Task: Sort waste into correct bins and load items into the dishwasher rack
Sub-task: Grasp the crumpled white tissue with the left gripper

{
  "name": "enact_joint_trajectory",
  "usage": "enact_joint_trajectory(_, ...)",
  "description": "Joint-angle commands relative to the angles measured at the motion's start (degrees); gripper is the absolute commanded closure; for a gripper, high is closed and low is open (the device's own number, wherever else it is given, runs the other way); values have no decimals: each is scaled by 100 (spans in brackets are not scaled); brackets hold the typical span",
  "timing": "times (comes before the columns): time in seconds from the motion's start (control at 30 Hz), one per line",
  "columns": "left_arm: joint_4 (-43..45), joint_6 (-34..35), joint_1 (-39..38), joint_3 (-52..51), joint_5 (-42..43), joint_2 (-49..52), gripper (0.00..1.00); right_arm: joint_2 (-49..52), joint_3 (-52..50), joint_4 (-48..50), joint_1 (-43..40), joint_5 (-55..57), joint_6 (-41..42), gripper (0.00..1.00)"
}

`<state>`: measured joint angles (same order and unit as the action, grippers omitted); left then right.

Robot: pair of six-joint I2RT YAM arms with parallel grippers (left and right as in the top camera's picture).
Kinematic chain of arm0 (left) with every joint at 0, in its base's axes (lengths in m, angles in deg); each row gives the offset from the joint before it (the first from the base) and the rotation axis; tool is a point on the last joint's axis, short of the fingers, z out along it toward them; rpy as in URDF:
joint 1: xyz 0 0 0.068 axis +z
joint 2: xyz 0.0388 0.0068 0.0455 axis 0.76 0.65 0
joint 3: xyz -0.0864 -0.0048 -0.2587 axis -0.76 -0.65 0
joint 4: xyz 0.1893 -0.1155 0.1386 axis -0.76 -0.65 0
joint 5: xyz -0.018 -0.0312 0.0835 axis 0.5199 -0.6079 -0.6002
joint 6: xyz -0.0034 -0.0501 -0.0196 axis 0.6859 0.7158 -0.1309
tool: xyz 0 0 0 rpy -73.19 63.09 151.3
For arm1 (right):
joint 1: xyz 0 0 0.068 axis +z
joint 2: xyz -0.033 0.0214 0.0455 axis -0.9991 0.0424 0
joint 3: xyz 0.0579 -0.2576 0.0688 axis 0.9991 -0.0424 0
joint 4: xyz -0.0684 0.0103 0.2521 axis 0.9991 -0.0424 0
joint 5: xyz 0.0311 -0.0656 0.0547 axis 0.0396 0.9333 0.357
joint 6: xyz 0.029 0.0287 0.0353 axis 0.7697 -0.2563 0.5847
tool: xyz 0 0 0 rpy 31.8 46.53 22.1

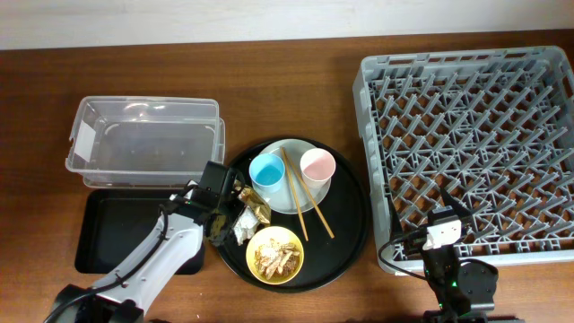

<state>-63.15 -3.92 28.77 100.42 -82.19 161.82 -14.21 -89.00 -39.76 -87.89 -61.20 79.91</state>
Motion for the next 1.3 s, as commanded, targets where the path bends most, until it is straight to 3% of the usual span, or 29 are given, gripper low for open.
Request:
enact_joint_trajectory(0.0,7,26,-33,-50,-125,28,62,-48,-37,-24,31,11,11,1)
enact_joint_trajectory(0.17,7,24,-33,-50,-127,28,78,-48,-37,-22,31,11,11,1)
enact_joint_trajectory(0.27,2,15,-33,-50,-120,28,100,-48,-37,-22,31,11,11,1)
enact_joint_trajectory(0.5,2,-407,-33,-48,-74,-437,98,-48,-37,-24,31,11,11,1)
enact_joint_trajectory(0.57,2,-407,-33,-50,-79,-367,72,-48,-37,-24,31,11,11,1)
enact_joint_trajectory(0.73,70,-404,-33,-50,-79,149,70,-48,-37,-24,31,11,11,1)
enact_joint_trajectory(0.8,238,-404,-33,-50,-81,361,63,-48,-37,-22,31,11,11,1)
enact_joint_trajectory(0.87,389,-407,-33,-50,-79,553,63,-48,-37,-24,31,11,11,1)
enact_joint_trajectory(0.9,387,-407,-33,-50,-79,553,63,-48,-37,-22,31,11,11,1)
enact_joint_trajectory(0.93,387,-409,-33,-50,-57,553,70,-48,-37,-24,31,11,11,1)
enact_joint_trajectory(1.0,396,-625,-31,-48,195,529,100,-48,-37,-24,31,11,11,1)
enact_joint_trajectory(1.17,385,-1405,-31,-48,267,-605,100,-48,-37,-22,31,11,11,1)
enact_joint_trajectory(1.27,-114,-1508,-31,-46,59,-1738,100,-48,-37,-24,31,11,11,1)
